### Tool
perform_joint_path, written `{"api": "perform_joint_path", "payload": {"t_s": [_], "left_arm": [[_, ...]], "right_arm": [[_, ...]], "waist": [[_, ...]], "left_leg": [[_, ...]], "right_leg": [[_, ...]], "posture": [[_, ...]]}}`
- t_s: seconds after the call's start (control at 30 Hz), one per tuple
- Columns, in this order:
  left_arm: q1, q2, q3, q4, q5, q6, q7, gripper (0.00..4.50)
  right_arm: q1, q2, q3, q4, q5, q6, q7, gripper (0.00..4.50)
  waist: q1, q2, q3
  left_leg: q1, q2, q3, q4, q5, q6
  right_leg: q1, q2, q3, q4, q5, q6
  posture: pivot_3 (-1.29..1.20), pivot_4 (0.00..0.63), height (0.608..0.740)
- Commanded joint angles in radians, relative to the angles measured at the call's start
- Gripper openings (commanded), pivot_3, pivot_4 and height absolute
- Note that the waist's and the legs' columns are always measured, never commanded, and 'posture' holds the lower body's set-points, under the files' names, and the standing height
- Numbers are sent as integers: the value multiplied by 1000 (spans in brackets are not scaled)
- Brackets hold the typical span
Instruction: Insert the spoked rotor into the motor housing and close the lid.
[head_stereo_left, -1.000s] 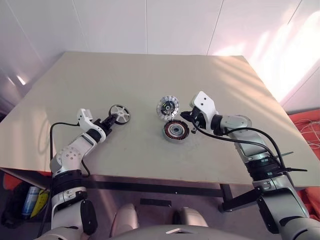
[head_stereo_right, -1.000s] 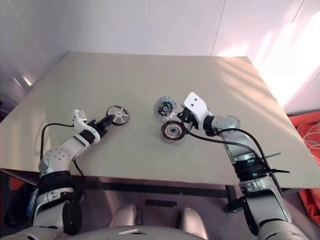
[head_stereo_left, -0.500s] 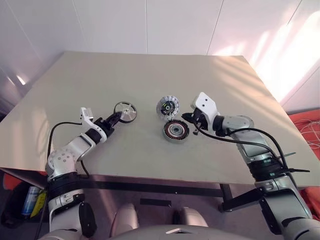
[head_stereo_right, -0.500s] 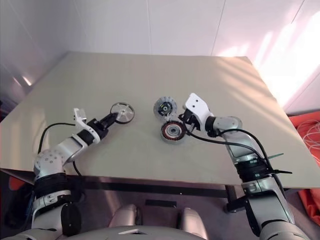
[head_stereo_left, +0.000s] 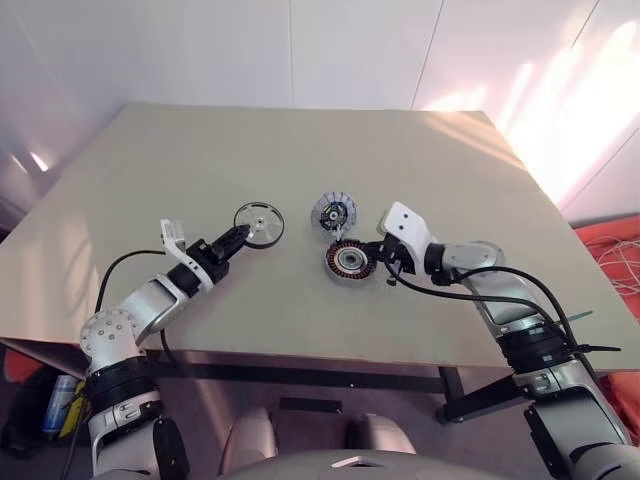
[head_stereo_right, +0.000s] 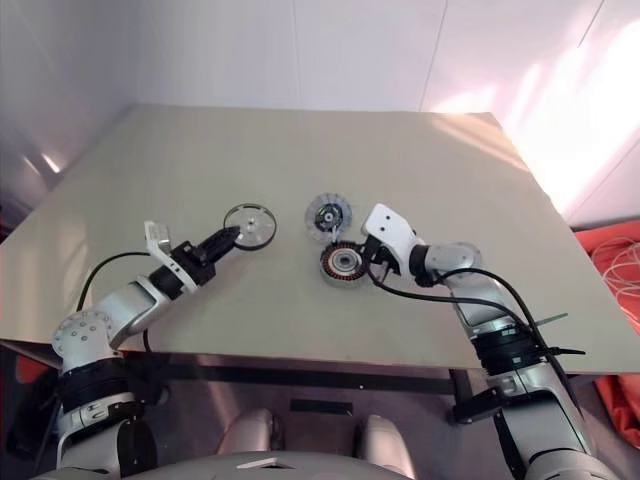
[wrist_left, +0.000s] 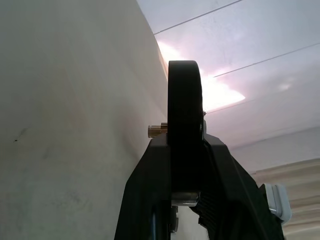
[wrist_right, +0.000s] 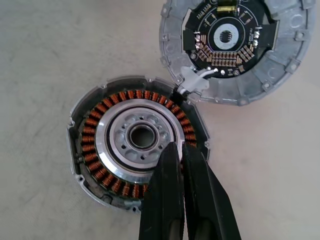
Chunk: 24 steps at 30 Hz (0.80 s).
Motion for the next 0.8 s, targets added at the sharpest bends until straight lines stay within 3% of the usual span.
{"api": "perform_joint_path", "payload": {"t_s": [0.03, 0.4, 0.8], "left_arm": [[-4, 4, -13, -48, -56, 2, 6, 436], [9, 10, -58, -55, -98, -5, 25, 436], [-1, 19, -73, -43, -98, -14, 16, 436]], "right_arm": [[-34, 22, 5, -13, -1, -11, -11, 102], [-6, 97, 48, 103, -42, -33, -56, 102], [-52, 78, 7, 18, -2, -24, -38, 102]], "waist": [[0, 0, 0], [-1, 0, 0], [-1, 0, 0]], "left_leg": [[0, 0, 0, 0, 0, 0], [1, 0, 0, 0, 0, 0], [2, 0, 0, 0, 1, -1]], "right_leg": [[0, 0, 0, 0, 0, 0], [1, 0, 0, 0, 0, 0], [2, 0, 0, 0, 0, 0]], "posture": [[0, 0, 740], [0, 0, 740], [0, 0, 740]]}}
